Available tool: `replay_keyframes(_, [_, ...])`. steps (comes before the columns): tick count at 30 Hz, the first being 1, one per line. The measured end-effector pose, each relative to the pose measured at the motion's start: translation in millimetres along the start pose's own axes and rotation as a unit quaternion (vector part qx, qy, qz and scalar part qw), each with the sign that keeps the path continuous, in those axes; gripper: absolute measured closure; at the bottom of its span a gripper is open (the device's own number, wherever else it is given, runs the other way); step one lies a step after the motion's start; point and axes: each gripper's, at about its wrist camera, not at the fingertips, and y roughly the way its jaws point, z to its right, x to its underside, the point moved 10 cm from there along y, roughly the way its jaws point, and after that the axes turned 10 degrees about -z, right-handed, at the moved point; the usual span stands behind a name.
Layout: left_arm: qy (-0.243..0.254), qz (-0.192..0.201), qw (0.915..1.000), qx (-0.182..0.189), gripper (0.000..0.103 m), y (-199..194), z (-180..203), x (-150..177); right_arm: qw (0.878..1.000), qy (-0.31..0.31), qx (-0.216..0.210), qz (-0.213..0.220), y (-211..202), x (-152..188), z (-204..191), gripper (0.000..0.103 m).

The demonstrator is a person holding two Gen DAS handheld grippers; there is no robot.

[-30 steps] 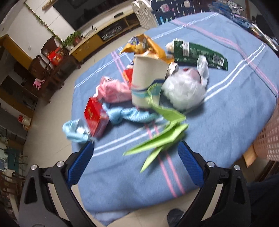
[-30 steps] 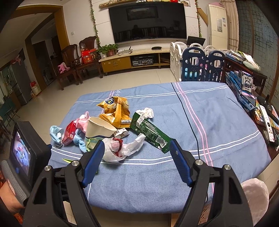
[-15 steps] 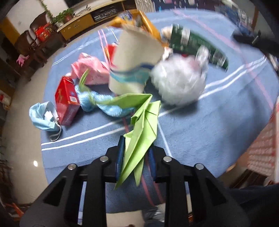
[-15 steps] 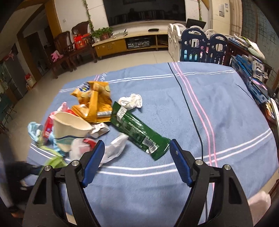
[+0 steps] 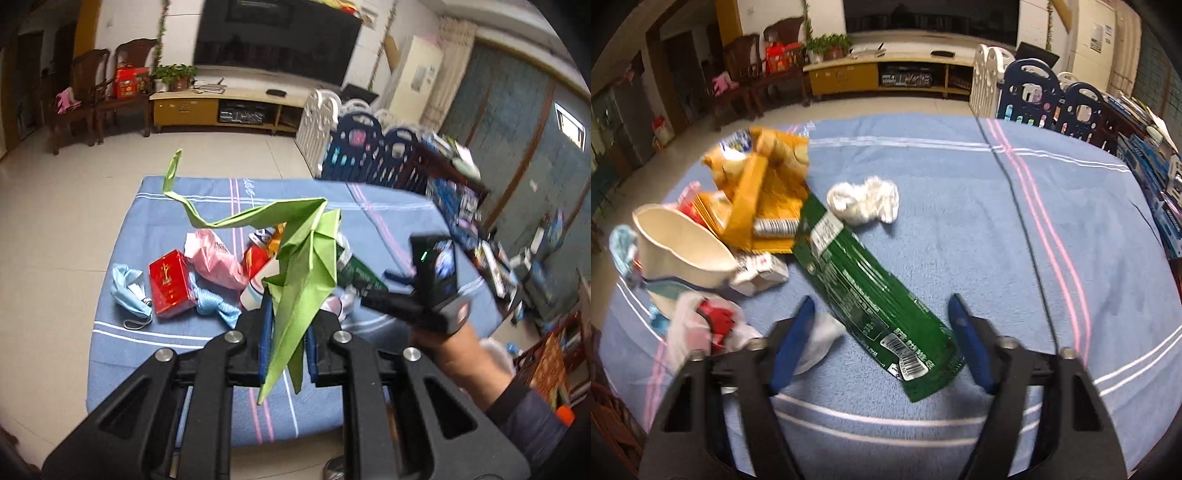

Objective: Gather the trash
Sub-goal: 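Lift the green paper with the left tool while the right tool lifts the green wrapper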

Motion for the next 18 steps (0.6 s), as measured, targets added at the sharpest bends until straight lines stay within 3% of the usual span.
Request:
replay_keyframes(3, [-0.024,-0.007,0.9997,0.006,0.087,2,-7,0,1.0,0.013,-0.004,-0.025,9,6,4,0.075])
replay_keyframes(6, [-0.035,-0.014,0.9993,0.001,0.087,5,-12,3,0.999,0.021,-0.017,-0.02,-8,1,4,0.087])
replay_keyframes(12, [-0.045,-0.011,0.9989,0.001,0.087,3,-15,3,0.996,0.038,-0.048,0.061,-98,-14,-2,0.087])
replay_keyframes(18, [-0.057,-0.012,0.9983,0.001,0.087,2,-18,4,0.987,0.036,-0.087,0.132,-188,15,-42,0.087])
